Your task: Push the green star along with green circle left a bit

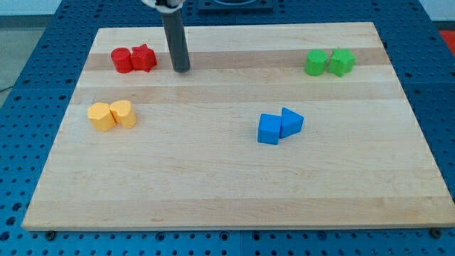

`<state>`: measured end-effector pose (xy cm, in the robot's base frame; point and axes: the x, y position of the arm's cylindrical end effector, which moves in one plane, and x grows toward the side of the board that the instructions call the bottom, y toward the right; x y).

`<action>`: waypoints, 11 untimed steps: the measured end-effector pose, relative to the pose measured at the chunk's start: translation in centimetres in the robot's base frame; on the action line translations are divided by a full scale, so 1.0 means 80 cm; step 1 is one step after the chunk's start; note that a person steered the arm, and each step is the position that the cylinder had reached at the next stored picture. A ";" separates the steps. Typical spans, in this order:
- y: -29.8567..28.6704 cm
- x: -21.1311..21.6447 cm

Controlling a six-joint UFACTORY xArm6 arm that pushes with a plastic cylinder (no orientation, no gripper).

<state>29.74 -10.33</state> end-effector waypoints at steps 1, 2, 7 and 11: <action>0.051 -0.046; 0.153 -0.089; 0.432 0.023; 0.202 0.017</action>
